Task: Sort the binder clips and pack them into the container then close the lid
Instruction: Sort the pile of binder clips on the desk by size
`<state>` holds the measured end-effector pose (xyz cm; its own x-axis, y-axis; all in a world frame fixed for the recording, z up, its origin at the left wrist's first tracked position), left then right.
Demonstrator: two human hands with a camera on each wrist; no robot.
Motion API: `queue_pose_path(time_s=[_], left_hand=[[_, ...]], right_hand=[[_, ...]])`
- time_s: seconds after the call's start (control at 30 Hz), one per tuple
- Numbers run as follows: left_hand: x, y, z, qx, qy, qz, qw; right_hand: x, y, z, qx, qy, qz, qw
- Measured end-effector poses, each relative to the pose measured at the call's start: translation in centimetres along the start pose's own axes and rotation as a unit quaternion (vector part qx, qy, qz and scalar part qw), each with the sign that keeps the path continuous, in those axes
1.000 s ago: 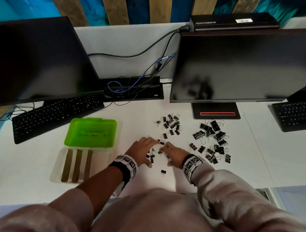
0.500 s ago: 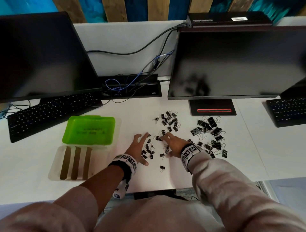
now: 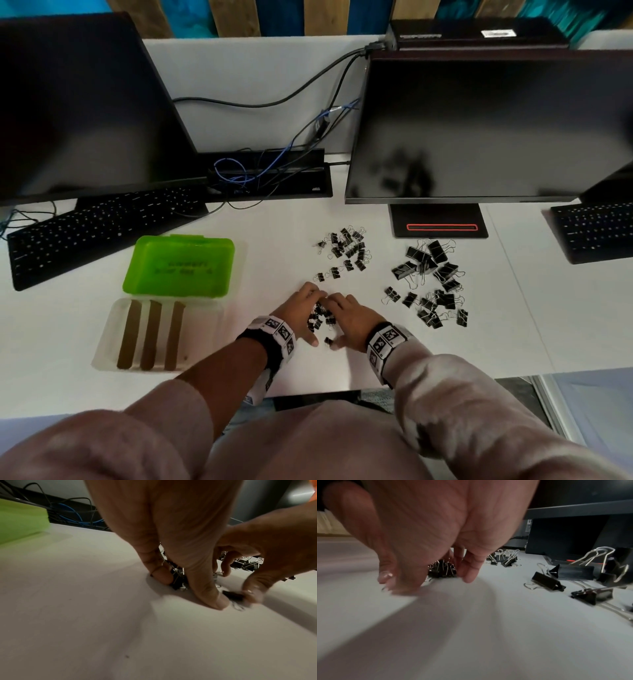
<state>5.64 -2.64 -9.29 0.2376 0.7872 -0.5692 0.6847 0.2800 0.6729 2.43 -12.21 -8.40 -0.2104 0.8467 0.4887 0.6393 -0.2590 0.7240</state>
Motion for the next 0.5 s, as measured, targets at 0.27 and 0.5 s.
queue_pose_path(time_s=[0.27,0.5], left_hand=[[1.2,2.3,-1.2,-0.071,0.022,0.091,0.993],[0.5,1.5,0.7,0.017,0.021,0.084,0.996]], right_hand=[[-1.2,1.6,0.7,-0.069,-0.009,0.099,0.993],[-1.2,0.7,1.6,0.001,-0.009,0.084,0.996]])
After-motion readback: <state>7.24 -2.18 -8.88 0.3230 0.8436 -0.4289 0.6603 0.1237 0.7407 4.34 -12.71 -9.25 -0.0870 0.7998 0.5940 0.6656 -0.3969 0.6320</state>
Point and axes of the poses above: each hand's wrist, its own z-axis towards the middle knuckle, its own y-axis out of the back of the hand, x = y × z, the point moved 8 cm from there along z, towards the middle knuckle, and after that the axes turned 5 degrees about z, right-handed, at the moved point
